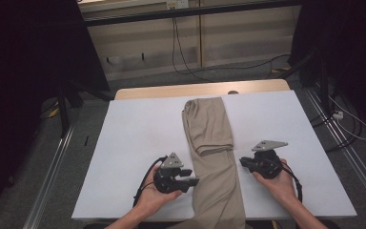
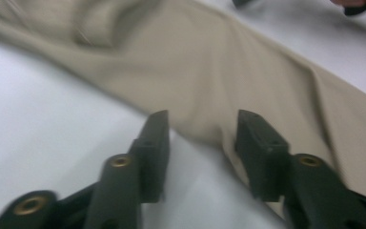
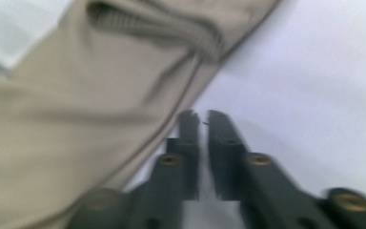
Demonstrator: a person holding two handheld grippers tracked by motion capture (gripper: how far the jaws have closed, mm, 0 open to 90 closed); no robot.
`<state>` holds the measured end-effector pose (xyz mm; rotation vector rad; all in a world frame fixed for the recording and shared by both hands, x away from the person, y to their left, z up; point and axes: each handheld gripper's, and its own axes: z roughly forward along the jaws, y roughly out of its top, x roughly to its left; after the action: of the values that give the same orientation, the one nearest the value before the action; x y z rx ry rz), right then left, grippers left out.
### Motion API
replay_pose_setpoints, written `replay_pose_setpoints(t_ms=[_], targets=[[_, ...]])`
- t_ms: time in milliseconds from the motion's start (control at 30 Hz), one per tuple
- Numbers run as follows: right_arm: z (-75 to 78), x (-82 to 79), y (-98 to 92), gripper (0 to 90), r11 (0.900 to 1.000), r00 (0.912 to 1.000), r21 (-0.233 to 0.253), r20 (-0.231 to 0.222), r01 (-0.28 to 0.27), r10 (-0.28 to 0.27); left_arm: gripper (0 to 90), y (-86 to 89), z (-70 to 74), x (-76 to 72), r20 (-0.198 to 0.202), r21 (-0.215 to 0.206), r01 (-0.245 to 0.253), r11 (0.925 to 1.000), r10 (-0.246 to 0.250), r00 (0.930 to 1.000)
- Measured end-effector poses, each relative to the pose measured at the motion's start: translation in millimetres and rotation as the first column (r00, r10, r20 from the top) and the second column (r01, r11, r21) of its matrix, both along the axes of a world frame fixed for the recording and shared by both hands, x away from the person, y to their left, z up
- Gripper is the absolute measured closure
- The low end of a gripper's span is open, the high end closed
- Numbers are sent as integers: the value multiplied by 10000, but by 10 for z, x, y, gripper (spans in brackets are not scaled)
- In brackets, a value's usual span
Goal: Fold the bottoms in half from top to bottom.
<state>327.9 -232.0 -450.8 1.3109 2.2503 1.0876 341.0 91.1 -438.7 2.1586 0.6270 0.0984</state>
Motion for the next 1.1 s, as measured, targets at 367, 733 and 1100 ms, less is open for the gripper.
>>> replay_pose_setpoints(t_ms=[367,733,1100], targets=[[167,599,228,609,9963,9941,357,777,-782,753,395,-349,-51,717,1188,307,-538,9981,498,9917],[7,716,298,517,9885,9878,325,559,-1474,1454,663,-346,-116,974,1232,172,-1082,9940,1053,9868],[-30,739,349,636,9884,9851,-409,850,-1464,1494,789,-430,-127,1143,596,-37,-1322,9912,1322,9894]])
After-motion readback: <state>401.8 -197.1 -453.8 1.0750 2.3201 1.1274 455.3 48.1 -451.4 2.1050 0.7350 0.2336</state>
